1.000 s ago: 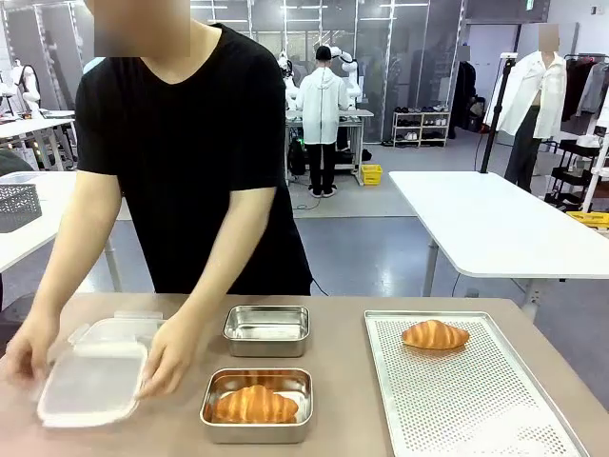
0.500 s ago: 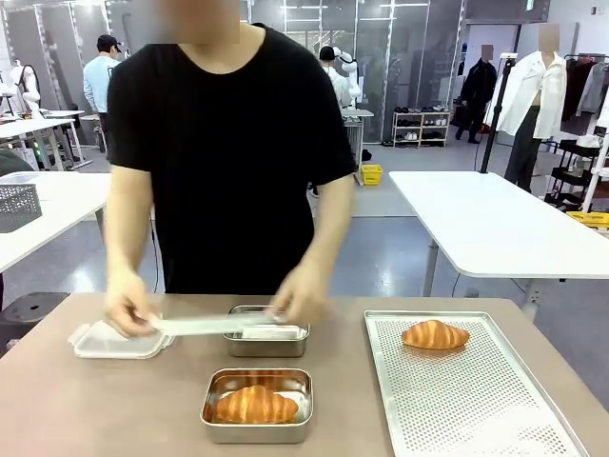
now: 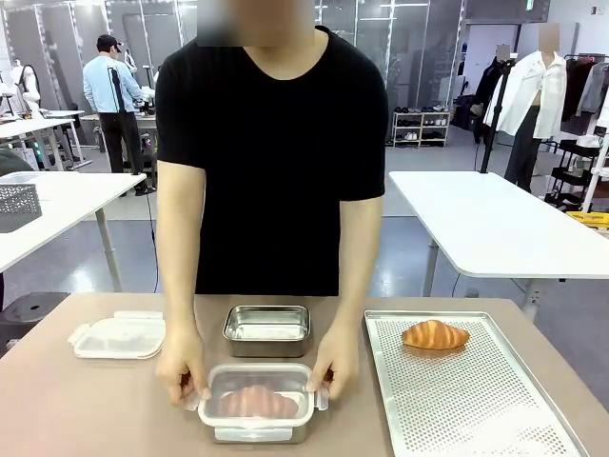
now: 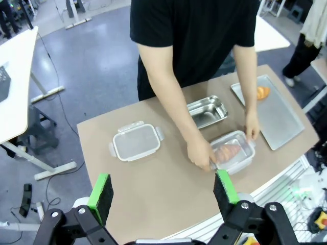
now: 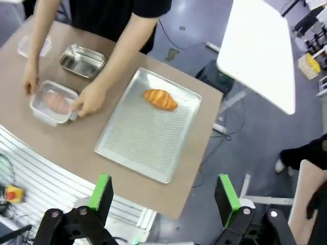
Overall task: Place the bread into the airtight container.
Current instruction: Pick up a Butter Roll and place it into an empty Airtight Container.
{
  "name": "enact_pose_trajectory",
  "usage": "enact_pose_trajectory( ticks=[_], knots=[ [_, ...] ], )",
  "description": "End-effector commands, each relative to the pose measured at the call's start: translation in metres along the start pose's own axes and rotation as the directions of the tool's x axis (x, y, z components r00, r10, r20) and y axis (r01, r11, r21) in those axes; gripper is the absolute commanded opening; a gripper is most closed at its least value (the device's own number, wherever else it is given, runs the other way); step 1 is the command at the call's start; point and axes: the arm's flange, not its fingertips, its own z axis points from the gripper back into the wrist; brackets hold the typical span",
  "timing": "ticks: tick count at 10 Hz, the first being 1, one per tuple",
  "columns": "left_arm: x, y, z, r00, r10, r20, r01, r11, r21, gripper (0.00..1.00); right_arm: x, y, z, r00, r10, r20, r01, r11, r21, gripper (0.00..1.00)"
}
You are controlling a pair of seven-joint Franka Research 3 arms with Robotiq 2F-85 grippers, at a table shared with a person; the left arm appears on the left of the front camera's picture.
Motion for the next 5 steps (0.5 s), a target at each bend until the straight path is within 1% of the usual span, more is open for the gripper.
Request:
enact_pose_trajectory(
  ticks=[1, 2, 3, 4, 5],
  knots=[
    [0.001, 0.0, 0.0, 1.0, -0.002, 0.001, 0.002, 1.0, -0.001, 1.0, 0.015, -0.011, -0.081, 0.985, 0.168, -0.041, -0.165, 0.984, 0.072, 1.0],
    [0.001, 0.0, 0.0, 1.0, -0.002, 0.001, 0.002, 1.0, -0.001, 1.0, 0.015, 0.0, -0.133, 0.979, 0.197, -0.056, -0.183, 0.964, 0.193, 1.0],
    [0.001, 0.0, 0.0, 1.0, -0.002, 0.001, 0.002, 1.0, -0.001, 1.0, 0.019, 0.028, -0.172, 0.969, 0.241, -0.05, -0.22, 0.938, 0.267, 1.0],
    [0.001, 0.0, 0.0, 1.0, -0.002, 0.001, 0.002, 1.0, -0.001, 1.0, 0.024, 0.045, -0.188, 0.967, 0.248, -0.049, -0.222, 0.925, 0.308, 1.0],
    [0.001, 0.0, 0.0, 1.0, -0.002, 0.001, 0.002, 1.0, -0.001, 1.0, 0.025, 0.055, -0.202, 0.958, 0.275, -0.078, -0.237, 0.916, 0.325, 1.0]
  ],
)
